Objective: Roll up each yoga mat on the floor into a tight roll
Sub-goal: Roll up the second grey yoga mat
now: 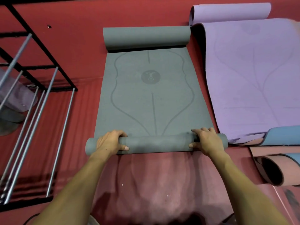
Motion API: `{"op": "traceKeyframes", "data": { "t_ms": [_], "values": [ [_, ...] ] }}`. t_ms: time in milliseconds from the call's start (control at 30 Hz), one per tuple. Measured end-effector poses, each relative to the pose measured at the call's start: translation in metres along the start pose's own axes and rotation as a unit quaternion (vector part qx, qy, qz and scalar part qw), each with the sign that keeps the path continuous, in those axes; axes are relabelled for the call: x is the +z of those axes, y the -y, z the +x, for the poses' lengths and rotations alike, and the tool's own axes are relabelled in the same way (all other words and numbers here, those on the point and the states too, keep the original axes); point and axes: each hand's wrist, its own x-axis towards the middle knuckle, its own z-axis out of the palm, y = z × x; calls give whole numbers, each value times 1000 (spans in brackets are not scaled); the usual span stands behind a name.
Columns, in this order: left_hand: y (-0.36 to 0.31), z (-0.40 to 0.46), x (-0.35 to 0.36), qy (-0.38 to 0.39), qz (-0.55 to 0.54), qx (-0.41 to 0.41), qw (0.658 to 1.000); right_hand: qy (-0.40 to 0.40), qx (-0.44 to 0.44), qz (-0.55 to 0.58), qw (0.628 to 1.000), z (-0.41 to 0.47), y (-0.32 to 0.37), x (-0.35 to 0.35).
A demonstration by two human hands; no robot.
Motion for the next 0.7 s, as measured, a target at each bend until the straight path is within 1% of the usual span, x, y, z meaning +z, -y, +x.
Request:
{"op": "traceKeyframes", "data": {
  "t_ms": [133,200,267,367,467,567,700],
  "values": [
    [-1,-3,8,-51,36,13,998,-27,-2,27,999,0,-1,5],
    [0,-3,10,-74,24,18,997,-47,3,28,999,-1,-3,7],
    [-1,-2,9,-80,13,15,997,-61,5,25,998,-2,-3,9],
    [-4,-3,11,-103,37,17,994,-70,8,37,997,0,-1,10],
    [-2,-4,15,-130,-2,21,991,-80,-6,49,996,0,-2,10],
    [-1,-1,11,-122,-9,22,992,-68,-24,43,996,0,-5,11],
    [-1,2,6,-75,2,17,997,-40,7,24,999,-5,-2,15]
  ]
}}
